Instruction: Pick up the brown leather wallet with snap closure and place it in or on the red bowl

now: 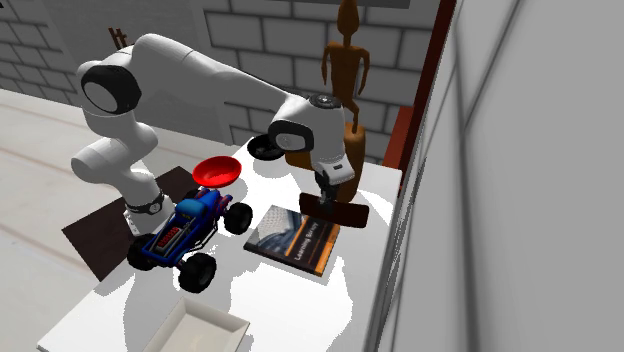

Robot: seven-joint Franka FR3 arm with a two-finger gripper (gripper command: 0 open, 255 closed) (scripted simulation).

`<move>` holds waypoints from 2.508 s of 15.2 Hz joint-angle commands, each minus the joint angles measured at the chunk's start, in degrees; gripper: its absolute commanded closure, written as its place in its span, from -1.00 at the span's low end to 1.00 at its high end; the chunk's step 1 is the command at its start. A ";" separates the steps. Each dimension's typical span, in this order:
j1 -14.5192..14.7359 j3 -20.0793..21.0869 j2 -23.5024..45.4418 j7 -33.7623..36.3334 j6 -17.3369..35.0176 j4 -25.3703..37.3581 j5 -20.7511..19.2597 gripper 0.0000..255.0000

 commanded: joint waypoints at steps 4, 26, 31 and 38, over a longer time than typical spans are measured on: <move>0.04 0.05 -0.05 0.01 0.02 -0.14 0.02 1.00; 0.03 0.47 -3.00 -0.50 -13.10 10.12 0.92 1.00; -0.14 0.69 -5.77 -0.50 -14.99 9.29 1.50 1.00; -0.91 1.52 -22.95 -0.86 -10.07 -12.34 5.59 1.00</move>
